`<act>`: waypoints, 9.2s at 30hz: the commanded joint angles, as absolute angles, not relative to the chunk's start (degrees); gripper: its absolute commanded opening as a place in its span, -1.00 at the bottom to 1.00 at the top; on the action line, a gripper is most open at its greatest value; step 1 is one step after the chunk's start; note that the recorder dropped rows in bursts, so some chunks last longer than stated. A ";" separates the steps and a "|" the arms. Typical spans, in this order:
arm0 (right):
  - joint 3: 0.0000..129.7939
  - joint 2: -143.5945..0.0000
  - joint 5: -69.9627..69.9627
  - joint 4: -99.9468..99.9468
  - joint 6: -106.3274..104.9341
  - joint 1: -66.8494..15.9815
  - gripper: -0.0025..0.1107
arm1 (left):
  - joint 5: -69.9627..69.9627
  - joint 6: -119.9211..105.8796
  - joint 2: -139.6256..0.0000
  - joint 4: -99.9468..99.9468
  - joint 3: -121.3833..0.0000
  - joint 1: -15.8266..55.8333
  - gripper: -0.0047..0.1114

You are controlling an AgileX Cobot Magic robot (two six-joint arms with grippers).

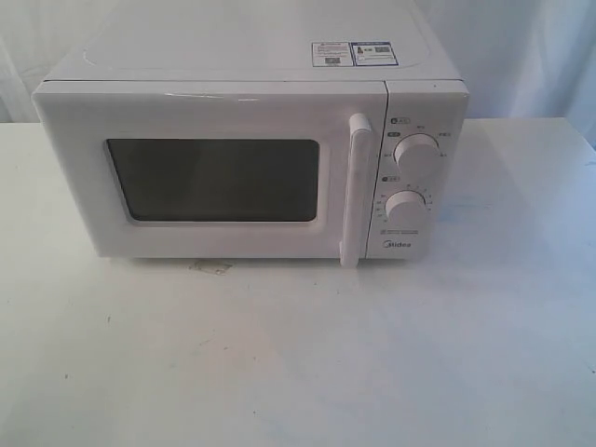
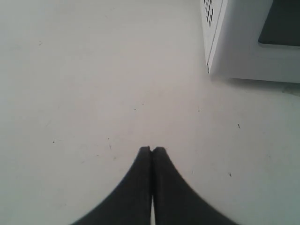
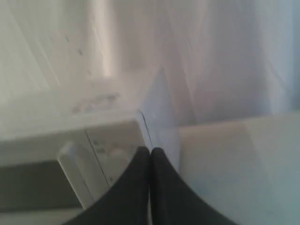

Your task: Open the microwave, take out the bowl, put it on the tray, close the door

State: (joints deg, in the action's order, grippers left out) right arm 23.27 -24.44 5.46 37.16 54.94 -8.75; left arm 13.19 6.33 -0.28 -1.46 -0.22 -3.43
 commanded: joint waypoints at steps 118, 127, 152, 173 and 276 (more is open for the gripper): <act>52.49 -98.88 61.89 -98.27 -122.92 0.68 0.31 | 13.29 6.18 0.00 -1.73 0.00 -3.29 -0.92; 54.07 -100.68 54.74 -99.95 -122.92 -2.57 -0.18 | 13.29 6.18 0.00 -1.73 0.00 -3.29 -0.92; 55.27 -100.68 47.03 -99.95 -111.46 -3.54 0.00 | 13.29 6.18 0.00 -1.73 0.00 -3.29 -0.92; 55.38 -100.68 41.05 -99.95 -109.13 -3.54 -0.96 | 13.29 6.18 0.00 -1.73 0.00 -3.29 -0.92; 56.56 -99.51 69.96 -97.14 -115.61 -9.20 -0.96 | 13.29 6.18 0.00 -1.73 0.00 -3.29 -0.92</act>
